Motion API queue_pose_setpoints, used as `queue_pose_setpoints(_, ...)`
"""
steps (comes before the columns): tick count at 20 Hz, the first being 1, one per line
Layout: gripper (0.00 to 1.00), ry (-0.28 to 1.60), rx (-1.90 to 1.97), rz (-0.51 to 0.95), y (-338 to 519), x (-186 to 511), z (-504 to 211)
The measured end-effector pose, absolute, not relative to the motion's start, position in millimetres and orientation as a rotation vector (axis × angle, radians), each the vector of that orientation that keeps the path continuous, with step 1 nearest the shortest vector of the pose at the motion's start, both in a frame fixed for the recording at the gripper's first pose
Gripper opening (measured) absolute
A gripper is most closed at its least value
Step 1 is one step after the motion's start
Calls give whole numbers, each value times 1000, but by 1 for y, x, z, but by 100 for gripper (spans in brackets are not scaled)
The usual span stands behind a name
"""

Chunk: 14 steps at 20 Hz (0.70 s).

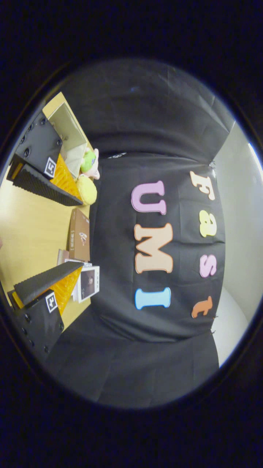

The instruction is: Open the storage box then place both shoes into the box .Put the left shoe in first, then the right shoe, with the right side of both shoes facing outward in a uniform manner.

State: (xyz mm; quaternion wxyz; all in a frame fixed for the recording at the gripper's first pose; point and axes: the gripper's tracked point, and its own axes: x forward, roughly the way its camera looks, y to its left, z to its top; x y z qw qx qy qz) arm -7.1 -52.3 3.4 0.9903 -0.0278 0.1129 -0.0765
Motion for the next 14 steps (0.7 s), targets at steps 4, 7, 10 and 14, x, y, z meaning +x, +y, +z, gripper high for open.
queue_pose_setpoints(4,97,152,-31,-184,-98,-27,20)
queue_pose_setpoints(7,97,132,-4,-212,-124,-35,22)
queue_pose_setpoints(10,97,116,12,-227,-137,-37,27)
queue_pose_setpoints(14,97,125,6,-232,-144,-36,23)
